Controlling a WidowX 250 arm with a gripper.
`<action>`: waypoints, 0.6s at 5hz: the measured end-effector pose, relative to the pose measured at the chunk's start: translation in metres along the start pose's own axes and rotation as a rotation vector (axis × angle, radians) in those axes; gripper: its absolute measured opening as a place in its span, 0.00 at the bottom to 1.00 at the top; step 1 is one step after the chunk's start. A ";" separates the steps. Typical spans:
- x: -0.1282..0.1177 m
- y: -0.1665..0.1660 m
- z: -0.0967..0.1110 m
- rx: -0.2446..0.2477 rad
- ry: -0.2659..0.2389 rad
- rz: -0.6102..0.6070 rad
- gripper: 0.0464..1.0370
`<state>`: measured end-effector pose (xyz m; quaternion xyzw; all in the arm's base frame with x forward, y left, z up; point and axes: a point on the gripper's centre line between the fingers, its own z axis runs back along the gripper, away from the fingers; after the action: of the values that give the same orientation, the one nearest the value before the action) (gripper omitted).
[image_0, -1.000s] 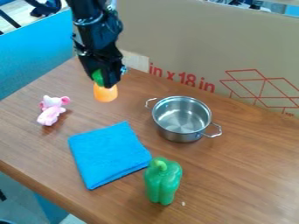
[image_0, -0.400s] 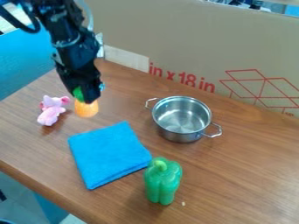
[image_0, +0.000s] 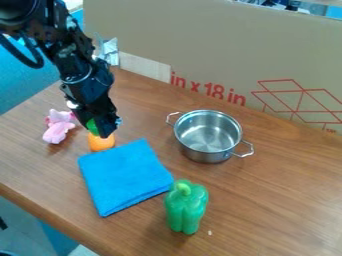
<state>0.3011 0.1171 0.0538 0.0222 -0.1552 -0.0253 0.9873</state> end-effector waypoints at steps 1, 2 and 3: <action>0.000 0.002 -0.001 0.022 -0.021 0.014 0.61; -0.004 0.002 0.002 0.039 -0.030 0.020 0.67; 0.004 0.000 0.027 0.058 -0.105 0.053 0.94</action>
<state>0.2965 0.1160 0.0809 0.0455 -0.2081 0.0042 0.9770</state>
